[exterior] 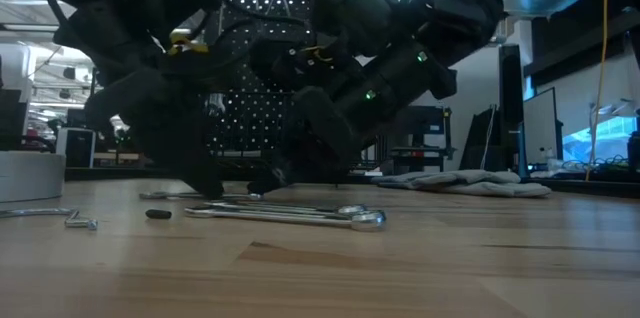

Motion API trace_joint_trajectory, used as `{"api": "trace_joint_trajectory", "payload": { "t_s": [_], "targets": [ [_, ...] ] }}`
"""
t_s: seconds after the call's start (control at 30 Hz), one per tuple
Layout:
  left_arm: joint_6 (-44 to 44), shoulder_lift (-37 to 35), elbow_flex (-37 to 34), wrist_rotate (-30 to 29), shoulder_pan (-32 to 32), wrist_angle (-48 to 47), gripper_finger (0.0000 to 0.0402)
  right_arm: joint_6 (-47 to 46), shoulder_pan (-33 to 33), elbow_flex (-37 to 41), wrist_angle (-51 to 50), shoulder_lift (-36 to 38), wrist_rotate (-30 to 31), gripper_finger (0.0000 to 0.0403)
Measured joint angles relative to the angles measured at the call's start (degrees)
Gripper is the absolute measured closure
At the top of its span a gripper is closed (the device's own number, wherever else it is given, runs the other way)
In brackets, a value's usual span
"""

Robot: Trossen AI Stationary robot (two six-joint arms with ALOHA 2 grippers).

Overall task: Hang tools onto peg board
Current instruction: Hang the wrench on the peg board

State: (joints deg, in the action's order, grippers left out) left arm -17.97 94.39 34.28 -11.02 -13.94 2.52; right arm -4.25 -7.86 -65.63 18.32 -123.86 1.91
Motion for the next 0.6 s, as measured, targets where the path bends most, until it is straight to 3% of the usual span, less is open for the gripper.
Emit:
{"api": "trace_joint_trajectory", "payload": {
  "t_s": [0.2,0.6],
  "targets": [
    [0.29,-0.69,-0.15,-2.99,-2.04,-0.09,0.0392,1.59,0.00,-1.86,-9.08,4.61,-0.20,0.0393],
    [0.64,-3.44,0.94,-5.27,-5.31,-2.16,0.0399,3.26,-0.07,-2.12,-12.99,9.01,-0.13,0.0393]
  ]
}}
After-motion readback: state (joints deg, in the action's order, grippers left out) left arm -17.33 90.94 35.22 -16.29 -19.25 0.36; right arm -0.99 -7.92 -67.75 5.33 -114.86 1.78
